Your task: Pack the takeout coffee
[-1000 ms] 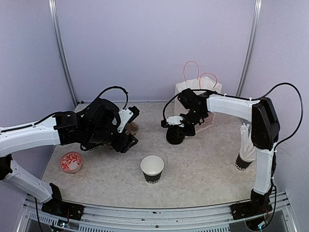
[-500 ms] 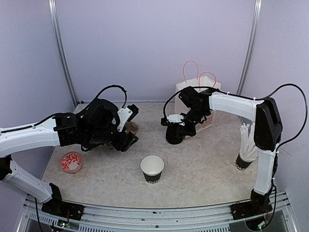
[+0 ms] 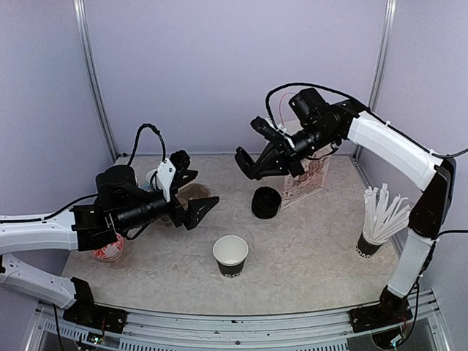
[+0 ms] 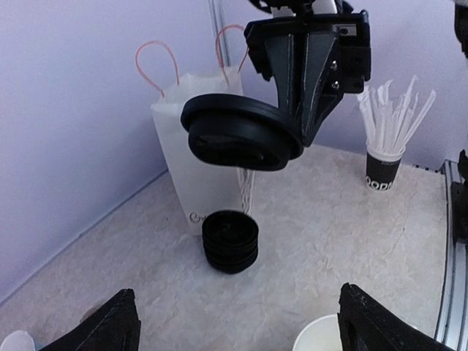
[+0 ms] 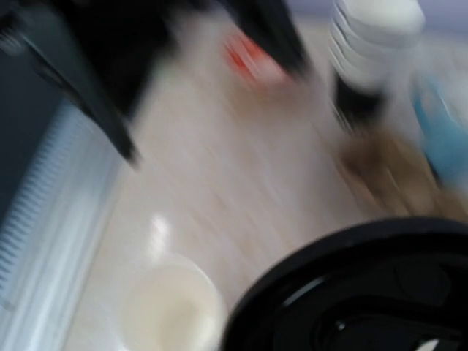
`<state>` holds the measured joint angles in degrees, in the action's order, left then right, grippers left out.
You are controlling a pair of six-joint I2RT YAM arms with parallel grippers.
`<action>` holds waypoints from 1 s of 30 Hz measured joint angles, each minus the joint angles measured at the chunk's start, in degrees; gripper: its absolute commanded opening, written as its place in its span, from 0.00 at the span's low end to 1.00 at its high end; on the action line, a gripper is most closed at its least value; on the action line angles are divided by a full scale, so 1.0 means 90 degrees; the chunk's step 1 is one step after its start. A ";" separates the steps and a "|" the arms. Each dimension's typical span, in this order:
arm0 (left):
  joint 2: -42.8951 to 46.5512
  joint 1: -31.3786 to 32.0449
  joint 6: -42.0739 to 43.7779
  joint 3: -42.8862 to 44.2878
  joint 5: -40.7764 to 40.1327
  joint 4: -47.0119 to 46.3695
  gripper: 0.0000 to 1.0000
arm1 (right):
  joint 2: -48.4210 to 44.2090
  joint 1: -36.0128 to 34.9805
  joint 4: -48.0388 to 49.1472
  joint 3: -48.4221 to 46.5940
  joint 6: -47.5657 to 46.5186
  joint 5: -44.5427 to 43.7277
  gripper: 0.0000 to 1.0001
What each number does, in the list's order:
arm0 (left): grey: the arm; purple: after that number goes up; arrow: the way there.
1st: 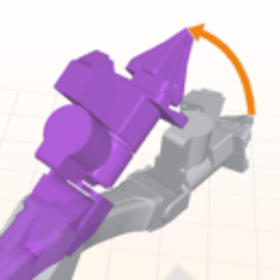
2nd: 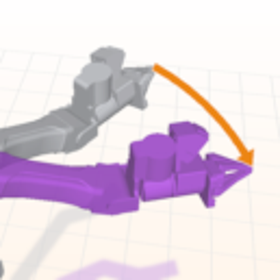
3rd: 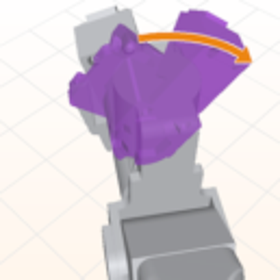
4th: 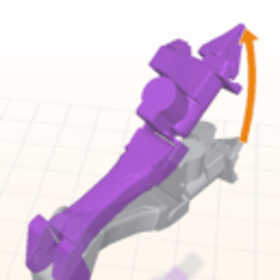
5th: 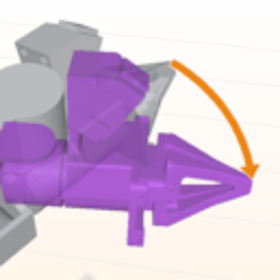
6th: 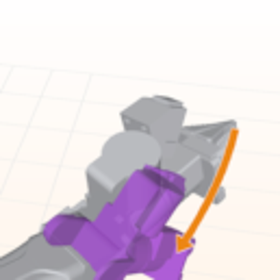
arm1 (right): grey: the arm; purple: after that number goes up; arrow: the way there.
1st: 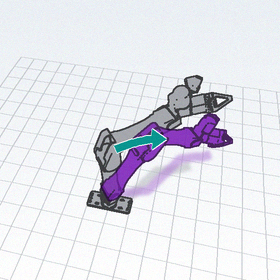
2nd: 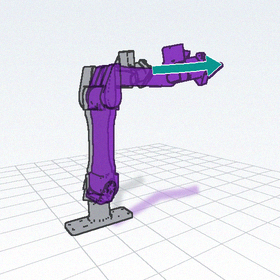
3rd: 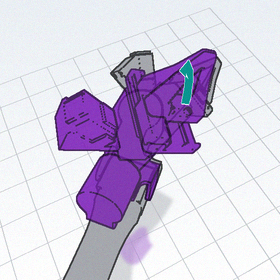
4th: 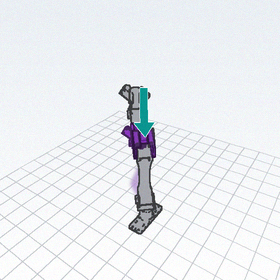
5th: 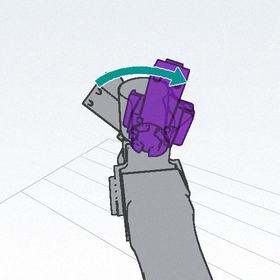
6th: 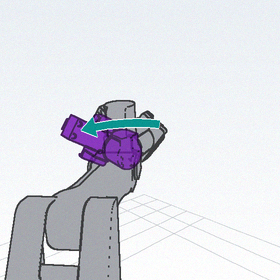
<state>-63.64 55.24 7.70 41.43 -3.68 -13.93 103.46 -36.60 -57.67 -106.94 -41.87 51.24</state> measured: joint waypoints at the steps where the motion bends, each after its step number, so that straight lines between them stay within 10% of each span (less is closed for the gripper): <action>1: -0.0049 0.0029 0.0046 -0.0015 0.0126 -0.0379 0.91 | -0.0049 -0.0002 -0.0022 -0.0032 0.0017 0.0267 0.07; 11: -0.1348 0.0279 0.0228 0.0049 0.0748 -0.2997 0.92 | -0.0257 -0.0005 -0.0240 -0.0007 0.0146 0.1987 0.07; 30: -0.2331 0.0525 0.0180 0.0559 0.0517 -0.4393 0.90 | -0.0464 -0.0010 -0.0233 0.0187 0.0253 0.2322 0.08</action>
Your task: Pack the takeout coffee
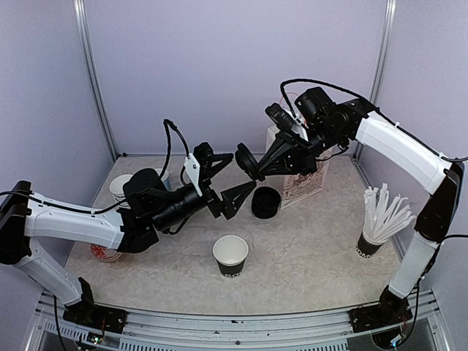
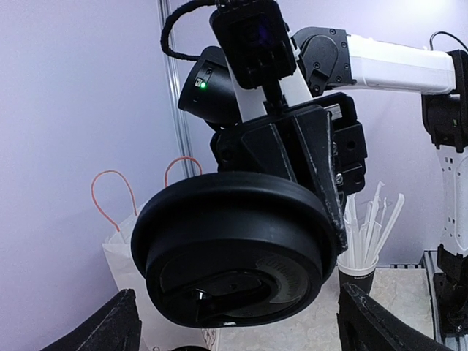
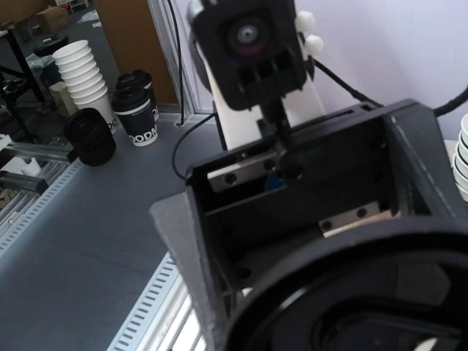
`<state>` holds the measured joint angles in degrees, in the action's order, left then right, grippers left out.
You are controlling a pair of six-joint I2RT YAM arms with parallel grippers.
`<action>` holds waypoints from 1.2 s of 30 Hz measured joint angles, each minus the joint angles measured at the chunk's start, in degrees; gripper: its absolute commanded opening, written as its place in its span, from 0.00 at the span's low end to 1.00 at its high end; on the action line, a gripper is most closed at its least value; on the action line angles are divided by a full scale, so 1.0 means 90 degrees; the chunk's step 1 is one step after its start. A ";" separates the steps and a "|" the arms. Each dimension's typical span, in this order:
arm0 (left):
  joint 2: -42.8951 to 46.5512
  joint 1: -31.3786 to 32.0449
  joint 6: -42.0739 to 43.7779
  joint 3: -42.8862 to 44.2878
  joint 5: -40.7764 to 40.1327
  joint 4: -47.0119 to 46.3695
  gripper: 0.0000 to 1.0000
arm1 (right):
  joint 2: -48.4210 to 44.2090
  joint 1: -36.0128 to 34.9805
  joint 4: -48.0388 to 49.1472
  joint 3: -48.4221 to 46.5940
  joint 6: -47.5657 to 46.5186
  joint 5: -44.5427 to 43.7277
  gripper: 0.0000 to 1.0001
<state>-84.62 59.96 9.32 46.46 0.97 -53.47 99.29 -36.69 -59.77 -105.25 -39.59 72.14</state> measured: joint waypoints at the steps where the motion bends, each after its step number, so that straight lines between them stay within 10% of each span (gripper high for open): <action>1: -0.0010 -0.0005 -0.0002 0.0000 0.0002 -0.0015 0.89 | 0.0000 -0.0002 0.0000 0.0000 0.0000 0.0007 0.08; 17: -0.0206 -0.0117 -0.0053 0.0214 0.0372 -0.0104 0.70 | 0.0002 -0.0019 -0.0039 0.0005 -0.0017 0.0034 0.10; 25: -0.0182 -0.0136 -0.0168 0.0333 0.0469 0.0299 0.64 | -0.0010 -0.0036 0.0032 0.0100 0.0056 -0.0168 0.34; 36: 0.0852 -0.0141 -0.0423 0.1659 0.0029 0.4833 0.64 | -0.0971 0.0338 0.0651 0.1197 0.0274 -0.1219 0.44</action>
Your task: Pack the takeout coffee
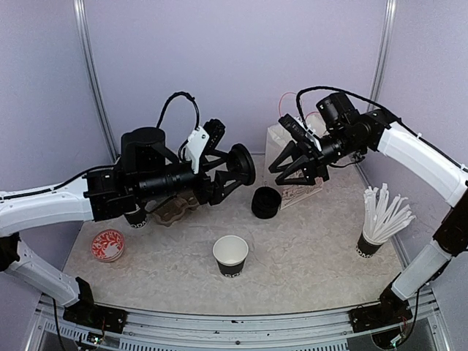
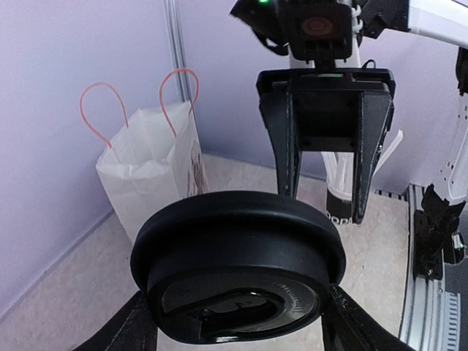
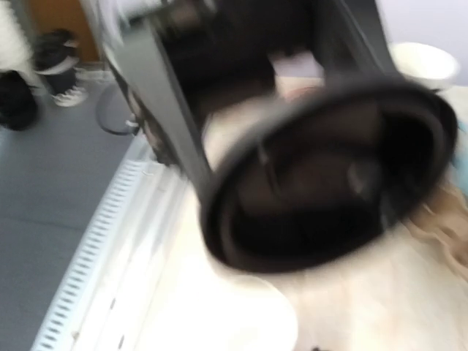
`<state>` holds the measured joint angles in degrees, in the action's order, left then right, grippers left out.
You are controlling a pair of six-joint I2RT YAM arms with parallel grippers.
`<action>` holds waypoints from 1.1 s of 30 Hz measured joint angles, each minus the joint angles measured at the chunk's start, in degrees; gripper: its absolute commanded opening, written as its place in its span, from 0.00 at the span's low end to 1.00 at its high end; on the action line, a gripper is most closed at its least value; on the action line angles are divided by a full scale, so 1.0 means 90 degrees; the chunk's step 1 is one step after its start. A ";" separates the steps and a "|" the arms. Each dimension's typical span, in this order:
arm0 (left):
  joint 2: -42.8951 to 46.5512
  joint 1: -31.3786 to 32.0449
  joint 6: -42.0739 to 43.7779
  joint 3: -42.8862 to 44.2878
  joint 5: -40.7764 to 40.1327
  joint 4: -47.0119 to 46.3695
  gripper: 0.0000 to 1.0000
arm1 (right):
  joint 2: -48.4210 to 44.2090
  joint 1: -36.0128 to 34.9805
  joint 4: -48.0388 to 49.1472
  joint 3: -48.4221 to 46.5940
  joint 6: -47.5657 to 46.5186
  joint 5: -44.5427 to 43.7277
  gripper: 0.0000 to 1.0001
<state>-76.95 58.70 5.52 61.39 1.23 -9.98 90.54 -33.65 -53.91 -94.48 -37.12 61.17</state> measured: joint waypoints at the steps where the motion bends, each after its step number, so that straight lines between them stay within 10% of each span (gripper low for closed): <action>1: 0.0010 -0.0010 -0.0097 0.0389 -0.0051 0.0714 0.63 | -0.0199 0.0044 0.0199 0.0267 0.0097 -0.0185 0.44; 13: -0.0869 0.0029 -0.1620 0.2407 -0.0299 0.6628 0.61 | -0.0148 0.0097 0.1695 0.1564 0.1093 -0.1897 0.44; 33: -0.2523 0.0376 -0.1819 0.3356 0.0182 0.7832 0.57 | 0.0279 0.0092 0.2176 0.1984 0.1428 -0.2045 0.45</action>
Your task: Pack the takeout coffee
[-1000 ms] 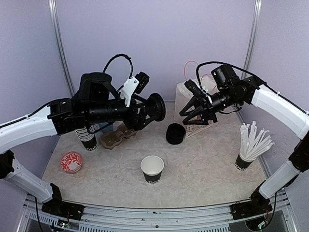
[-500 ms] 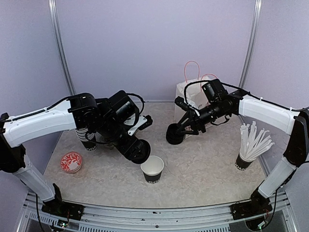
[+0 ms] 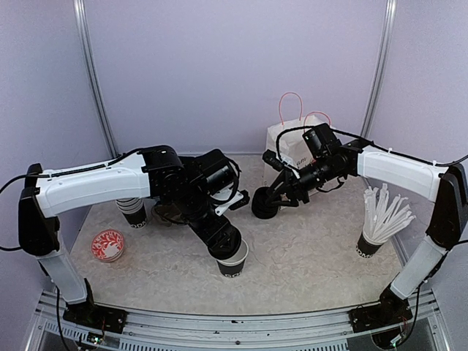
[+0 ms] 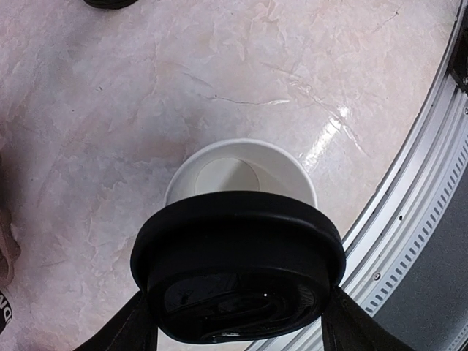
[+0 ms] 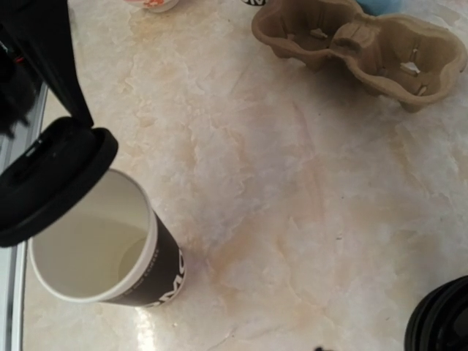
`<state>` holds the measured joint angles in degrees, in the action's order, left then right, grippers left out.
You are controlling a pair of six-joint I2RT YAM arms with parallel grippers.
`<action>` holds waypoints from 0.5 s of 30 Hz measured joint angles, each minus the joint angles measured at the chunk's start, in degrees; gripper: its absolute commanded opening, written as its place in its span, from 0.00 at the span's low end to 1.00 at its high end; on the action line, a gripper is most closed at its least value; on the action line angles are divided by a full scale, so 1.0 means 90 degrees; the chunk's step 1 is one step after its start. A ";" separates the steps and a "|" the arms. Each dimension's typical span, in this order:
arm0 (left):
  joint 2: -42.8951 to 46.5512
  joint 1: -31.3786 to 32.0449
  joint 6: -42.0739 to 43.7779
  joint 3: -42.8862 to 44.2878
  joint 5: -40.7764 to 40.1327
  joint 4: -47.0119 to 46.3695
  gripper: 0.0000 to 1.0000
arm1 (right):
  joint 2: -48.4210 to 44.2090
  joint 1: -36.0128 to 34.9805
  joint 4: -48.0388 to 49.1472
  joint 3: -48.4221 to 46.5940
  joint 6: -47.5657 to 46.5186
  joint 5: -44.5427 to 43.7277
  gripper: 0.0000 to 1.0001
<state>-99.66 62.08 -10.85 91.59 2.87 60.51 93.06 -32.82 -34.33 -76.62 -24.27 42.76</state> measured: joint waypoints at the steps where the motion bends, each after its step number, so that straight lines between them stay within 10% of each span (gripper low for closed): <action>1: -0.0029 0.0000 0.0005 0.0022 0.0000 0.0027 0.57 | -0.0002 0.0000 0.0005 0.0012 -0.0002 0.0000 0.45; 15: -0.0301 0.0000 0.0083 0.0265 -0.0005 0.0185 0.56 | -0.0005 0.0000 0.0029 0.0097 -0.0022 0.0002 0.45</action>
<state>-102.37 62.08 -10.11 93.97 2.83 62.17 93.01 -32.82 -34.06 -75.75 -24.47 42.78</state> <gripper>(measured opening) 0.709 0.454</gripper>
